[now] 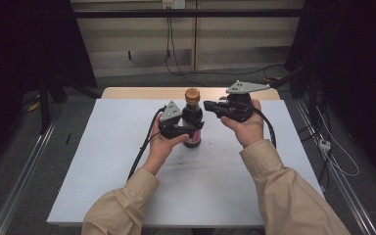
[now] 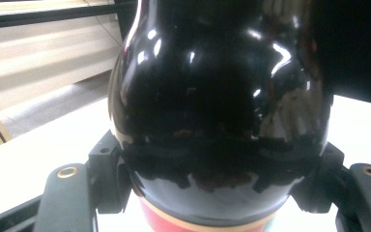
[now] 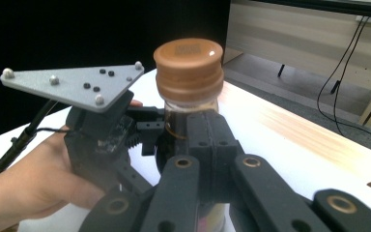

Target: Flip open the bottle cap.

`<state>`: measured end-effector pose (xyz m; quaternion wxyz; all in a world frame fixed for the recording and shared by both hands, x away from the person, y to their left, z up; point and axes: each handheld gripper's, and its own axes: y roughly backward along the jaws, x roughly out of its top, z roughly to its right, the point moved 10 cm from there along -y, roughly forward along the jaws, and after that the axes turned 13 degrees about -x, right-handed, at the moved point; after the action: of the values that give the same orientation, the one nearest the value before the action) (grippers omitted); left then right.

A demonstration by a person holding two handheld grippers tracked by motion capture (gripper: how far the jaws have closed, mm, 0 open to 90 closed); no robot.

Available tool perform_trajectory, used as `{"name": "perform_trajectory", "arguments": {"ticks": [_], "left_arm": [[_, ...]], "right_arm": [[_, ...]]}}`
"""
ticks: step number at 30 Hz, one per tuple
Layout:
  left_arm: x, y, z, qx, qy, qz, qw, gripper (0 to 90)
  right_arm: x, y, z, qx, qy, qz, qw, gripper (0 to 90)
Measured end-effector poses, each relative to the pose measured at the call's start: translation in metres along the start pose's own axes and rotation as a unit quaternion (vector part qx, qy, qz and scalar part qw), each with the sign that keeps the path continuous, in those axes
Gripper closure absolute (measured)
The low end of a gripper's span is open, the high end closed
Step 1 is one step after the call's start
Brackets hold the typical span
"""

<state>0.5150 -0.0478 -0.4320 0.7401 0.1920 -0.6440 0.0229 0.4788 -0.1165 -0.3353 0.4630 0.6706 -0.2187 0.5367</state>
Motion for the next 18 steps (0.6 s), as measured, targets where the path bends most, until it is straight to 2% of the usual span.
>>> {"name": "perform_trajectory", "arguments": {"ticks": [7,18], "left_arm": [[0.000,0.000,0.000,0.002,-0.001,0.000,1.0000,29.8],[0.000,0.000,0.000,0.005,-0.005,-0.002,1.0000,30.1]], "right_arm": [[0.008,-0.007,0.004,-0.002,-0.002,-0.001,1.0000,90.0],[0.016,-0.011,0.001,0.002,0.010,0.000,0.9999,90.0]]}}
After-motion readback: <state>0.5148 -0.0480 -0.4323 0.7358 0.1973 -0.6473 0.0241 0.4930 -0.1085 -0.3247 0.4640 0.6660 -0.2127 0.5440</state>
